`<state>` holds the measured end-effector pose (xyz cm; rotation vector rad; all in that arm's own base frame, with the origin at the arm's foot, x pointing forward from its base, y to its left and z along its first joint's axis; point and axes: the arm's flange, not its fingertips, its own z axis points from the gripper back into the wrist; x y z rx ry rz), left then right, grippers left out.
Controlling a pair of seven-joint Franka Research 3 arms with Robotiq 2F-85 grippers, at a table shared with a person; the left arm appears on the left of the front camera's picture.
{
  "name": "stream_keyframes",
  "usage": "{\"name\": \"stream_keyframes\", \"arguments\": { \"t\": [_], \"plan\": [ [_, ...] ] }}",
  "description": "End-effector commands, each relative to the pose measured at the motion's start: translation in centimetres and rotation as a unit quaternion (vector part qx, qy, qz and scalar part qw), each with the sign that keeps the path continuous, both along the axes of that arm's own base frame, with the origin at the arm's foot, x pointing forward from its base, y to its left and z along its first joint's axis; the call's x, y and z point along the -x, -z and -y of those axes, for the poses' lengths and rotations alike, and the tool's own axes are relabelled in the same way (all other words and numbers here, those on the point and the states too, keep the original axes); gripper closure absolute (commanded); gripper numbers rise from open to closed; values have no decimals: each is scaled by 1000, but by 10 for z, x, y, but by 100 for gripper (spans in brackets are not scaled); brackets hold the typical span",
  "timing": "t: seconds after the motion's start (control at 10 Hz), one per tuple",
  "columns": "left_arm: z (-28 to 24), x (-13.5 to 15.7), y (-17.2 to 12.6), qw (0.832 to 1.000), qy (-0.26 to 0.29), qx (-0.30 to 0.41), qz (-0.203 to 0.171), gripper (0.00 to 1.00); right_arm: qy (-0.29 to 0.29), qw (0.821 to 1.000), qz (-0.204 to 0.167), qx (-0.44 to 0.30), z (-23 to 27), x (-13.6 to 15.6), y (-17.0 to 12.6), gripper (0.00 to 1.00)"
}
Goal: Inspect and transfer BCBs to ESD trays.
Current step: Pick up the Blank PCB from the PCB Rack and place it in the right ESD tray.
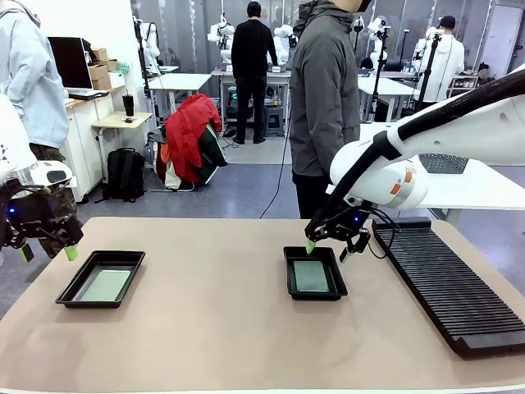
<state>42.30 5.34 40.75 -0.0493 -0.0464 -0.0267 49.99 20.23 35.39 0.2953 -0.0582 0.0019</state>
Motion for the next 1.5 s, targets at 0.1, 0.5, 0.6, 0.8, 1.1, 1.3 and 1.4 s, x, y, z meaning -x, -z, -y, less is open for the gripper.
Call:
{"name": "stream_keyframes", "arguments": {
  "t": [0.1, 0.5, 0.6, 0.8, 1.1, 1.3, 1.4],
  "plan": [
    [-1, -1, 1, 1000, 0, 2, 6, 0, 7, 998, -6, 59, -7, 8, -26, 0],
    [-1, -1, 1, 1000, 0, 2, 6, 0, 12, 995, -4, 100, -1, 16, -43, 0],
    [-1, -1, 1, 1000, 0, 2, 6, 0, 10, 995, -4, 103, 1, 14, -44, 0],
    [-1, -1, 1, 1000, 0, 2, 6, 0, 0, 997, -3, 82, 4, 16, -39, 0],
    [-1, -1, 1, 1000, 0, 2, 6, 0, 0, 997, -3, 82, 4, 16, -39, 0],
    [-1, -1, 1, 1000, 0, 2, 6, 0, 0, 997, -3, 82, 4, 16, -39, 0],
    [-1, -1, 1, 1000, 0, 2, 6, 0, 0, 997, -3, 82, 4, 16, -39, 0]
  ]
}}
